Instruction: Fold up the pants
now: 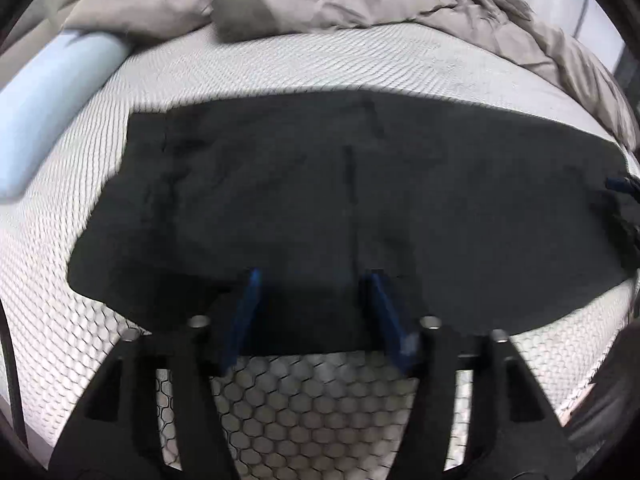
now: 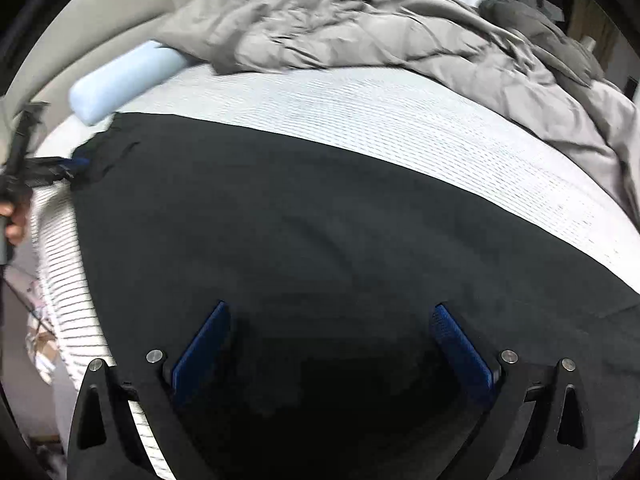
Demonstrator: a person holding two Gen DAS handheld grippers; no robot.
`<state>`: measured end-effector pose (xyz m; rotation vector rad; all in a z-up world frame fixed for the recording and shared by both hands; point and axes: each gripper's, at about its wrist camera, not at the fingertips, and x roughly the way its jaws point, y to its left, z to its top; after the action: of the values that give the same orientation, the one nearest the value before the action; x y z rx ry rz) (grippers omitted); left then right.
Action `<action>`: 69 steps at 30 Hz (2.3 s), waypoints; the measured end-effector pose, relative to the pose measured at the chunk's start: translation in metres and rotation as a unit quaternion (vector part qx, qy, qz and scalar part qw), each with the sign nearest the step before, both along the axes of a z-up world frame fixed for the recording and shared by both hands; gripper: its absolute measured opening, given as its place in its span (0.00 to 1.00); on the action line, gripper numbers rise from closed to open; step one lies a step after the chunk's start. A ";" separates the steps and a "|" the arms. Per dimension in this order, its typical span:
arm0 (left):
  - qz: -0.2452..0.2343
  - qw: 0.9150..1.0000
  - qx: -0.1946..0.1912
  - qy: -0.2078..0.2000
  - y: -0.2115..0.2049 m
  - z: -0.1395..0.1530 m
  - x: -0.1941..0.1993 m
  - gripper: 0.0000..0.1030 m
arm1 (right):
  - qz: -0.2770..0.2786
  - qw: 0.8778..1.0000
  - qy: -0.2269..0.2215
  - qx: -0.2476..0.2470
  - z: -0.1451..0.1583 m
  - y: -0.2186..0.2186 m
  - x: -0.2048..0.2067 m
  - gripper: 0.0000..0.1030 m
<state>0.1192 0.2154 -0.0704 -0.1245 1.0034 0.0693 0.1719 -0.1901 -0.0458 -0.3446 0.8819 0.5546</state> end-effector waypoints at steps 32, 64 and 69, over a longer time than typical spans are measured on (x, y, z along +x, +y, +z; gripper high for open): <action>-0.157 0.986 -0.030 -0.056 -0.355 0.024 0.032 0.79 | -0.232 0.967 -0.064 -0.084 0.004 -0.256 -0.050 0.98; -0.247 0.969 -0.022 -0.004 -0.459 0.013 0.131 0.87 | -0.256 0.963 -0.086 -0.002 0.036 -0.208 -0.014 0.98; -0.249 0.969 -0.003 0.012 -0.447 0.002 0.135 0.87 | -0.188 0.974 -0.049 -0.115 -0.010 -0.170 0.028 0.97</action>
<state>0.2542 -0.2317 -0.0686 0.1250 1.0333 -0.3920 0.1998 -0.3599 -0.0562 -0.3988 0.8905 0.0839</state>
